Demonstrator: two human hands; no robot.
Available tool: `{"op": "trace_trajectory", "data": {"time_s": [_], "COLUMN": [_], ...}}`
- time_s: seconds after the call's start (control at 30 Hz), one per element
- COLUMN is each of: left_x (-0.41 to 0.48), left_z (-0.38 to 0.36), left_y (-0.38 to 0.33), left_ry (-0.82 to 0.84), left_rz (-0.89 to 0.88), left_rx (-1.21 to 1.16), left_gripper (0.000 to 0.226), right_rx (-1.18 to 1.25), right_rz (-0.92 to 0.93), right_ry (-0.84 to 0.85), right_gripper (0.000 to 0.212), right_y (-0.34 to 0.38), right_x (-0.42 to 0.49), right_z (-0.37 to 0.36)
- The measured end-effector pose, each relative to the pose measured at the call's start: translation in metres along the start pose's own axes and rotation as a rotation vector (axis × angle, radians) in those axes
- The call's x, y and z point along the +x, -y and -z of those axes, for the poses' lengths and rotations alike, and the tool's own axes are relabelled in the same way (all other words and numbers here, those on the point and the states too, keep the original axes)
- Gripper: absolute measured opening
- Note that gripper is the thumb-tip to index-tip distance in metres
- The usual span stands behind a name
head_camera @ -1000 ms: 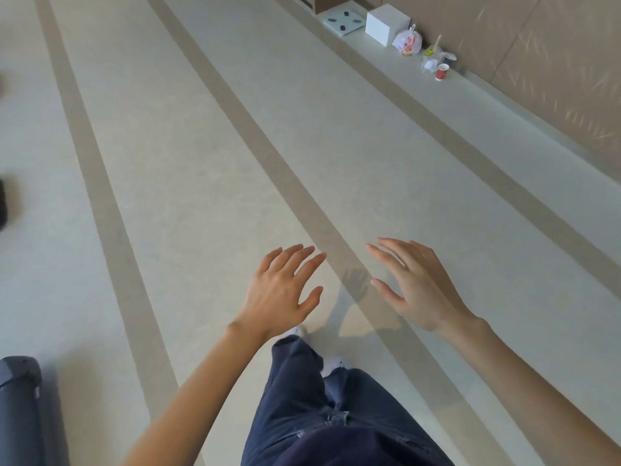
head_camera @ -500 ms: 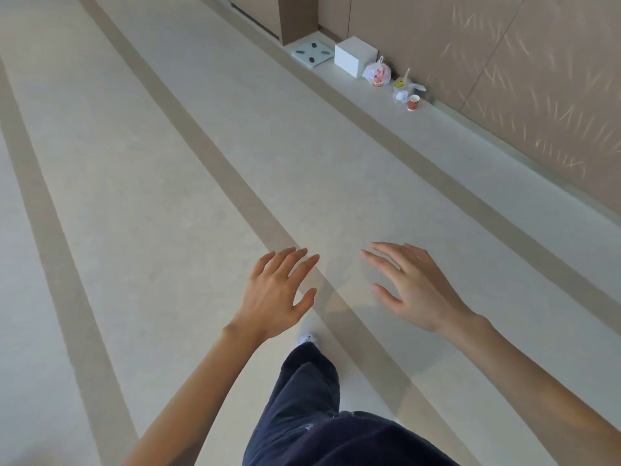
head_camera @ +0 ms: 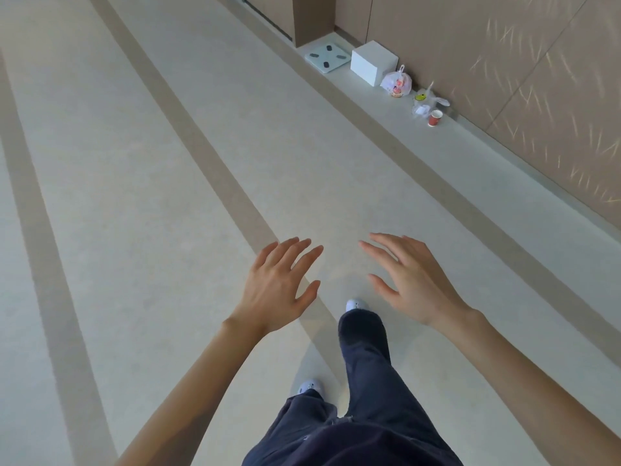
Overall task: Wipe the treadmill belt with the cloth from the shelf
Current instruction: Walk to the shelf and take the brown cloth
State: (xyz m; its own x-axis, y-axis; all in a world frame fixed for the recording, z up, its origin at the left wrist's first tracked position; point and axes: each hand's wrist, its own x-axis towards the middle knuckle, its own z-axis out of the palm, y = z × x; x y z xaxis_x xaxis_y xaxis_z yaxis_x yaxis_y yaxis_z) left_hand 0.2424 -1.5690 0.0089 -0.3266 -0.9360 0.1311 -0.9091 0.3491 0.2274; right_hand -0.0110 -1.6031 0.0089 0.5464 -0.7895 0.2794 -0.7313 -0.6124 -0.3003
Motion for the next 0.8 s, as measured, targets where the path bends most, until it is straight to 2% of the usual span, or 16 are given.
{"op": "trace_trajectory", "data": {"time_s": [0.2,0.5,0.8], "left_x": [0.093,0.265,0.355], "left_z": [-0.016,-0.008,-0.012], "left_y": [0.026,0.052,0.123], "left_ry": [0.011,-0.046,-0.049], "left_rz": [0.11,0.142,0.194], "left_rx": [0.007,-0.002,0.002], "left_gripper": [0.051,0.051,0.051], "right_rx": [0.022,0.02,0.069], "right_rz": [0.089,0.149,0.178], "right_ry": [0.065,0.076,0.098], "right_gripper": [0.046,0.046,0.046], "right_y": [-0.084,-0.202,-0.246], "right_x": [0.08,0.222,0.332], "right_z": [-0.01,0.02,-0.018]}}
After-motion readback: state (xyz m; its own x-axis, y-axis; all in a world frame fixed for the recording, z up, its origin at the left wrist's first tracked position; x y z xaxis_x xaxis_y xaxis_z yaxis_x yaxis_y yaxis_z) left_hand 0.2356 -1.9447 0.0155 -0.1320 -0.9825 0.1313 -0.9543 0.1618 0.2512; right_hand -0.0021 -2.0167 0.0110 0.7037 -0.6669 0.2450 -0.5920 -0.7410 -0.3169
